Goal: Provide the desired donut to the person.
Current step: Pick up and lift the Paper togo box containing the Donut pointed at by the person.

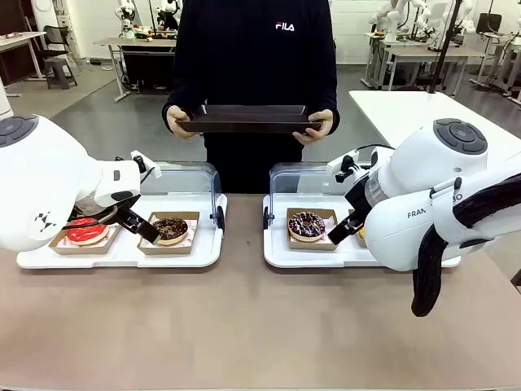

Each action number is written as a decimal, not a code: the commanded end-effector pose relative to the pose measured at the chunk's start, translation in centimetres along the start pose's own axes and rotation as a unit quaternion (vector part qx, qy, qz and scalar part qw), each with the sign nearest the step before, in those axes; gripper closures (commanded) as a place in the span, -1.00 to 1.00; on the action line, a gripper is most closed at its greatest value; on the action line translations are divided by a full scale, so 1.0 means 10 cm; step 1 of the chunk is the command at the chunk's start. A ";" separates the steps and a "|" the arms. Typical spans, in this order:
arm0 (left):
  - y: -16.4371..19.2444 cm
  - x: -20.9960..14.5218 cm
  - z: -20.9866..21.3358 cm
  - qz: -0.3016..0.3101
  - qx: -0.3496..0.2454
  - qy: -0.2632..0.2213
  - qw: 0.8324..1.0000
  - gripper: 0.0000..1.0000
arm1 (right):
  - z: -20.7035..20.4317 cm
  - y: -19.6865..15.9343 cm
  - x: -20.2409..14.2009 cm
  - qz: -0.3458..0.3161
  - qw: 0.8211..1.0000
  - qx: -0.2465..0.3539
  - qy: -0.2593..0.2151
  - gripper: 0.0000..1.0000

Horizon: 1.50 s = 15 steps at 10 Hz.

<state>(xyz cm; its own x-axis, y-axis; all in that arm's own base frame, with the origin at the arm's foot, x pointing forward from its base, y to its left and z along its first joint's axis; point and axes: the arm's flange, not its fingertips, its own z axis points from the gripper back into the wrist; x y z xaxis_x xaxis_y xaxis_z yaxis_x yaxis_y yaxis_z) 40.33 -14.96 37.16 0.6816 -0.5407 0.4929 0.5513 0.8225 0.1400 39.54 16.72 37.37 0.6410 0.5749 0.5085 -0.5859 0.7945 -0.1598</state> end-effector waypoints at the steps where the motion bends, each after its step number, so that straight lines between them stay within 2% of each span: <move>1: 0.00 0.00 0.00 0.000 0.000 0.000 1.000 -1.00 | 0.00 0.00 0.00 0.000 1.000 0.000 0.000 -1.00; 11: 0.00 0.00 0.00 0.000 0.000 0.000 1.000 -1.00 | 0.00 0.00 0.00 0.000 1.000 0.000 0.000 -1.00; 12: 0.00 0.00 0.00 0.000 0.000 0.000 1.000 -1.00 | 0.30 -0.17 0.05 0.011 1.000 -0.016 -0.013 -1.00; 15: 0.46 -0.35 0.89 0.003 -0.096 -0.005 0.995 -1.00 | 1.17 -0.88 -0.21 0.068 0.994 0.072 -0.041 -1.00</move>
<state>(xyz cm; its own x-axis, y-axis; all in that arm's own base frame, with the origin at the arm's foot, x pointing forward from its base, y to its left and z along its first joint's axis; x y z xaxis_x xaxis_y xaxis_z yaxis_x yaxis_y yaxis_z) 39.45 -12.39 41.37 0.6862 -0.5272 0.5012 0.5875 0.8079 0.0454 38.59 10.76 45.44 0.5541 0.6138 0.5624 -0.6680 0.7310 -0.1397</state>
